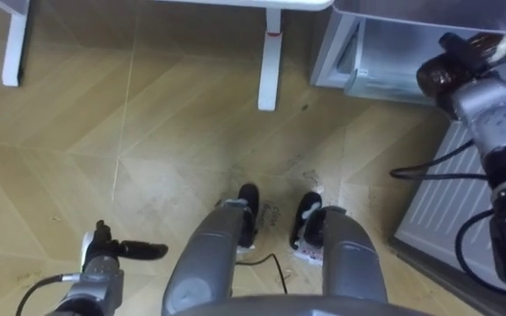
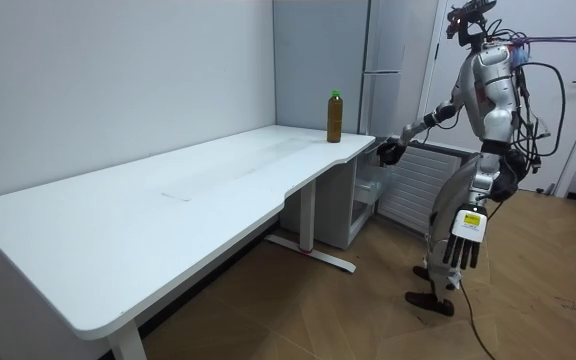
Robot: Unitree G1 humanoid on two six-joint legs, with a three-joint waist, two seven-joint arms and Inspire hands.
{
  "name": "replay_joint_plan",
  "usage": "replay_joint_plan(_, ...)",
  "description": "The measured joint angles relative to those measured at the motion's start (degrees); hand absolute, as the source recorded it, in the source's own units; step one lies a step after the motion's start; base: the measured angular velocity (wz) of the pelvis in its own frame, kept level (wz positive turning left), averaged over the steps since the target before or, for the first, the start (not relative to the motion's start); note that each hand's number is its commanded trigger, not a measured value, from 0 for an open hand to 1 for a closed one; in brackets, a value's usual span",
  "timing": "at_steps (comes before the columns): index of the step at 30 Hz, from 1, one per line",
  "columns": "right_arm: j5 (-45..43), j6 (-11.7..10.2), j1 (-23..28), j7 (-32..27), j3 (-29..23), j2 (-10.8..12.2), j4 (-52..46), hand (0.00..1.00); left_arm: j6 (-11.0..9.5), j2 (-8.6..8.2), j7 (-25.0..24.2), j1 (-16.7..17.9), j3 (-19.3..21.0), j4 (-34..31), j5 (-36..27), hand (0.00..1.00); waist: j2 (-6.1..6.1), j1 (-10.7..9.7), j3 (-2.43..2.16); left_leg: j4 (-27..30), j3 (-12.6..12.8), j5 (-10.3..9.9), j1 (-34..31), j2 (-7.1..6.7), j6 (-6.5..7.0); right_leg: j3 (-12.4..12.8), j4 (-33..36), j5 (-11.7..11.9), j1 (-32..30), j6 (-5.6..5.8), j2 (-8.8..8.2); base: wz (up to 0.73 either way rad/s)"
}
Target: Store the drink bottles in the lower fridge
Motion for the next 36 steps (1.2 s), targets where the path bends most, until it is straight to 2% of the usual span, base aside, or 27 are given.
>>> replay_joint_plan(4, 4.18, -3.79, -0.03, 1.33, -3.99, 0.01, 2.26, 1.0, -0.08, 0.01, -1.25, 0.0, -0.01, -0.38, 0.0, 0.0, 0.01, 0.22, 0.01, -0.42, -0.13, -0.02, 0.0, -0.04, 0.01, -0.05, -0.48, 0.02, 0.08, 0.1, 0.06, 0.0)
replay_joint_plan(6, 4.59, -4.95, -0.02, 1.46, -4.63, 0.0, 2.36, 1.0, -0.07, 0.0, -1.75, 0.0, -0.01, -0.33, -0.01, 0.0, 0.02, 0.21, 0.01, -0.86, -0.13, -0.01, 0.06, 0.0, 0.01, -0.12, -0.88, 0.06, 0.09, 0.1, 0.12, 0.0)
replay_joint_plan(11, 6.1, -6.11, -0.02, 1.42, -5.64, 0.02, 2.38, 1.0, -0.07, -0.01, -2.8, -0.01, -0.01, -0.29, 0.13, 0.0, 0.02, 1.09, 0.02, -1.91, 0.62, -0.01, 0.54, 0.03, 0.01, 0.11, -1.36, 0.1, 0.11, 0.1, 0.13, -0.03)
replay_joint_plan(12, 6.4, -6.11, -0.07, 1.42, -5.95, 0.02, 2.37, 0.68, -0.07, 0.0, -2.81, -0.01, 0.0, -0.26, 0.25, 0.0, 0.05, 1.29, 0.02, -2.05, 0.79, 0.0, 0.6, 0.04, 0.01, 0.13, -1.41, 0.09, 0.11, 0.09, 0.11, 0.0)
replay_joint_plan(13, 6.82, -6.11, -0.14, 1.41, -5.96, 0.02, 2.37, 0.0, -0.04, 0.02, -2.81, -0.01, 0.0, -0.19, 0.29, 0.0, 0.05, 1.31, 0.02, -2.22, 0.87, 0.0, 0.68, 0.04, 0.01, 0.14, -1.5, 0.07, 0.11, 0.08, 0.1, 0.0)
replay_joint_plan(20, 9.63, -6.55, -0.3, 1.83, -5.97, 0.02, 2.65, 0.0, 0.0, 0.05, -4.88, -0.01, 0.19, 0.26, 0.58, 0.0, -0.1, 1.6, 0.1, -2.24, 1.33, 0.02, 1.11, 0.05, 0.03, 0.62, -1.48, -0.04, 0.11, 0.18, 0.0, -0.02)
replay_joint_plan(25, 10.86, -6.61, -0.3, 4.07, -5.97, 0.02, 3.95, 0.0, 0.27, 0.05, -6.69, 0.03, 1.15, 0.18, 0.57, 0.0, -0.28, 1.67, 0.2, -2.29, 1.16, 0.01, 0.98, 0.23, 0.03, 0.33, -1.98, 0.03, 0.32, 0.12, 0.14, 0.0)
replay_joint_plan(27, 10.84, -6.51, -0.32, 6.28, -5.95, 0.02, 5.04, 0.0, 0.3, 0.08, -6.71, -0.02, 2.0, 0.12, 0.48, 0.0, -0.59, 1.66, 0.39, -2.32, 1.17, 0.02, 0.98, 0.2, 0.03, 0.33, -1.97, 0.02, 0.33, 0.14, 0.13, 0.0)
replay_joint_plan(31, 10.54, -5.33, -0.62, 10.49, -5.94, -0.01, 7.22, 0.0, 0.96, 0.35, -6.73, 0.0, 2.0, 0.16, 0.58, 0.0, -1.37, 1.51, 0.84, -2.27, 1.11, 0.02, 1.07, 0.2, 0.03, 0.3, -2.04, 0.01, 0.48, 0.14, 0.15, 0.0)
replay_joint_plan(36, 10.1, -4.19, -1.06, 13.63, -5.91, 0.0, 9.55, 0.0, 1.48, 0.69, -7.43, 0.04, 2.1, 0.07, 0.58, 0.0, -1.66, 1.25, 0.91, -2.16, 0.82, 0.02, 1.51, 0.09, 0.04, 0.17, -2.11, -0.07, 1.15, 0.36, 0.14, 0.03)
